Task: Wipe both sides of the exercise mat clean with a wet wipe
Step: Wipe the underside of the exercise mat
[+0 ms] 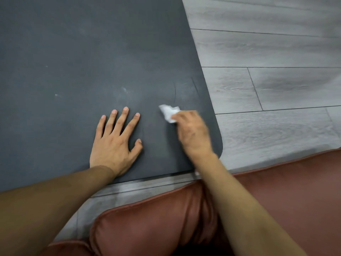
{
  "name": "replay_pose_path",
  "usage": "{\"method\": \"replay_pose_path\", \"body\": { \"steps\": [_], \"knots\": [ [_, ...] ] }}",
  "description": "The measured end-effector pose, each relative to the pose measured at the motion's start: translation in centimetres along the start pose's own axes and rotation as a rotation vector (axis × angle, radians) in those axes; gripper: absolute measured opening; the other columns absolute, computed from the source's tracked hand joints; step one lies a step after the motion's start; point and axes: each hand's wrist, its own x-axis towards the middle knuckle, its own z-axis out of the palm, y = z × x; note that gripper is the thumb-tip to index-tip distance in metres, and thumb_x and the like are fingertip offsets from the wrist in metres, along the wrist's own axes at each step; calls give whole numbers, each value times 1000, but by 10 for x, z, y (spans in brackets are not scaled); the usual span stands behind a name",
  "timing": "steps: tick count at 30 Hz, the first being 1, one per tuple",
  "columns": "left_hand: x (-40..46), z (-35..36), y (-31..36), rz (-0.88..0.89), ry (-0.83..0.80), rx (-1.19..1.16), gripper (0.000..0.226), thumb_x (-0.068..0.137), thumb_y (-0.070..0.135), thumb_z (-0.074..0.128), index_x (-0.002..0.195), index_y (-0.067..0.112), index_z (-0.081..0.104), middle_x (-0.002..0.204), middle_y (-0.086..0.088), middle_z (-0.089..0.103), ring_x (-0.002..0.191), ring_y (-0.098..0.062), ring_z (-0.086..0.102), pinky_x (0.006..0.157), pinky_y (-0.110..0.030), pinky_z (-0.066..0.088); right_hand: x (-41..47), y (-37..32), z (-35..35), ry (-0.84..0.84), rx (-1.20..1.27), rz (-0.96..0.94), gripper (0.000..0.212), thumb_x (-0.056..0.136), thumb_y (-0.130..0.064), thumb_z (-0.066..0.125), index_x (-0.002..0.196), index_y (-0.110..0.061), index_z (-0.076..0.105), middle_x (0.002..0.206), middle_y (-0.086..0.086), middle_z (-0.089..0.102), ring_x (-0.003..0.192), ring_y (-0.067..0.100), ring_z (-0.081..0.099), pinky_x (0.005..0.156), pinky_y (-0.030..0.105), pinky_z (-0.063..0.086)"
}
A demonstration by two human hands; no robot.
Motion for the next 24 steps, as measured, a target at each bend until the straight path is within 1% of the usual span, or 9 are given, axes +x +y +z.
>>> {"method": "replay_pose_path", "body": {
  "steps": [3, 5, 7, 11, 13, 17, 20, 22, 24],
  "knots": [
    [0, 0, 0, -3, 0, 8, 73, 96, 55, 31, 163, 29, 24, 170, -7, 23, 156, -35, 19, 128, -54, 12, 2, 52, -23, 46, -147, 376, 23, 83, 3, 61, 95, -12, 73, 92, 9, 67, 85, 32, 57, 74, 39, 49],
    [0, 0, 0, -2, -9, 16, 73, 96, 55, 31, 164, 29, 24, 170, -7, 22, 156, -35, 19, 128, -54, 11, 4, 44, -24, 88, -141, 503, 25, 83, 4, 58, 94, -12, 74, 91, 10, 67, 83, 34, 57, 73, 36, 46],
    [0, 0, -1, -6, -5, 16, 73, 96, 56, 31, 163, 29, 24, 170, -7, 22, 156, -35, 19, 128, -54, 11, 4, 10, -13, 85, -64, 444, 26, 78, 6, 57, 92, -11, 73, 91, 11, 67, 81, 34, 57, 74, 39, 48],
    [0, 1, -1, -2, 5, -5, 73, 95, 56, 31, 163, 29, 26, 170, -7, 23, 156, -35, 20, 127, -54, 12, -14, -79, 4, -138, 78, -49, 24, 82, -10, 49, 93, -11, 70, 91, 7, 65, 82, 29, 54, 76, 39, 46],
    [-1, 0, -1, -2, 7, -5, 73, 95, 56, 31, 163, 29, 26, 170, -7, 23, 156, -35, 20, 127, -54, 12, -13, -63, -1, -168, 69, -143, 19, 83, -9, 56, 94, -12, 71, 91, 5, 64, 83, 27, 53, 77, 37, 48],
    [0, 1, 0, -2, 8, 2, 72, 96, 56, 30, 163, 30, 23, 170, -7, 22, 157, -34, 18, 128, -53, 11, -11, 31, -29, -11, -147, 190, 22, 81, -3, 54, 90, -13, 72, 88, 8, 65, 82, 28, 53, 71, 41, 49],
    [0, 0, 0, -5, 5, 4, 73, 96, 55, 30, 163, 30, 23, 170, -8, 22, 156, -35, 18, 128, -53, 10, -13, 41, -39, -12, -164, 451, 23, 80, 4, 60, 93, -11, 73, 90, 11, 65, 84, 34, 56, 72, 39, 49],
    [0, 0, 0, -6, 5, 8, 73, 95, 55, 30, 163, 30, 24, 170, -8, 23, 156, -35, 18, 128, -53, 10, -16, 5, -30, -11, -67, 408, 23, 75, 4, 60, 89, -9, 73, 87, 12, 65, 80, 34, 57, 71, 39, 48],
    [0, 1, 0, -5, 9, -2, 73, 95, 55, 31, 163, 30, 25, 170, -7, 23, 156, -35, 19, 128, -53, 10, -27, -48, -15, -78, 36, 169, 22, 71, 0, 59, 86, -10, 72, 83, 11, 64, 74, 32, 55, 72, 38, 44]
  ]
}}
